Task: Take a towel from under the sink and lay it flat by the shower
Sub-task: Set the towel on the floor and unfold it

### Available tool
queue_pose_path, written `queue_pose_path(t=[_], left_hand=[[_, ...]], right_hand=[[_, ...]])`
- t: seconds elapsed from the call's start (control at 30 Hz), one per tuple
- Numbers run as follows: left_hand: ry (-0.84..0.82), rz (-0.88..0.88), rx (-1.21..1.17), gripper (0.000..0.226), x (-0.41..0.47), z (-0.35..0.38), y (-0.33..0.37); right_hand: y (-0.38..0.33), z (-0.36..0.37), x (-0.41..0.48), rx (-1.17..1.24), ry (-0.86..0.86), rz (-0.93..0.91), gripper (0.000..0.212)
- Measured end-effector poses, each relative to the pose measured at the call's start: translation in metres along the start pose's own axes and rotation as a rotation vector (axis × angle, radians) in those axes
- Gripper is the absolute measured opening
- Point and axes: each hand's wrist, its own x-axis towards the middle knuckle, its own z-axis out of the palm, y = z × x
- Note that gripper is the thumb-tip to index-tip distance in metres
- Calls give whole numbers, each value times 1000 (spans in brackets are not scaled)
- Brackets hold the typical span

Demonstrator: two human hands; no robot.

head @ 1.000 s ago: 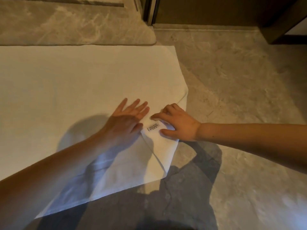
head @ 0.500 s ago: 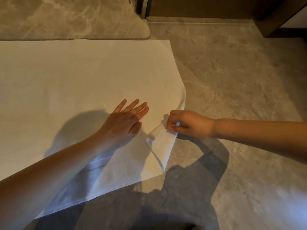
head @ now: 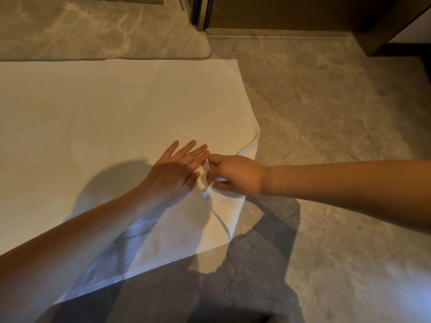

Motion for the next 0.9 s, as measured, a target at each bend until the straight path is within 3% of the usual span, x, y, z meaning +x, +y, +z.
queue_pose_path(t=[0.07, 0.57, 0.67, 0.77, 0.9], left_hand=[[-2, 6, 8, 59, 1, 2, -1], [151, 55, -42, 53, -4, 3, 0], [144, 67, -26, 53, -4, 3, 0], [66, 50, 8, 54, -3, 1, -3], [-24, 14, -3, 61, -1, -5, -5]], right_hand=[[7, -13, -7, 102, 21, 11, 11], [74, -27, -123, 202, -64, 325, 17], [76, -21, -125, 138, -148, 350, 16], [74, -21, -113, 52, -211, 384, 31], [68, -31, -78, -154, -33, 466, 38]])
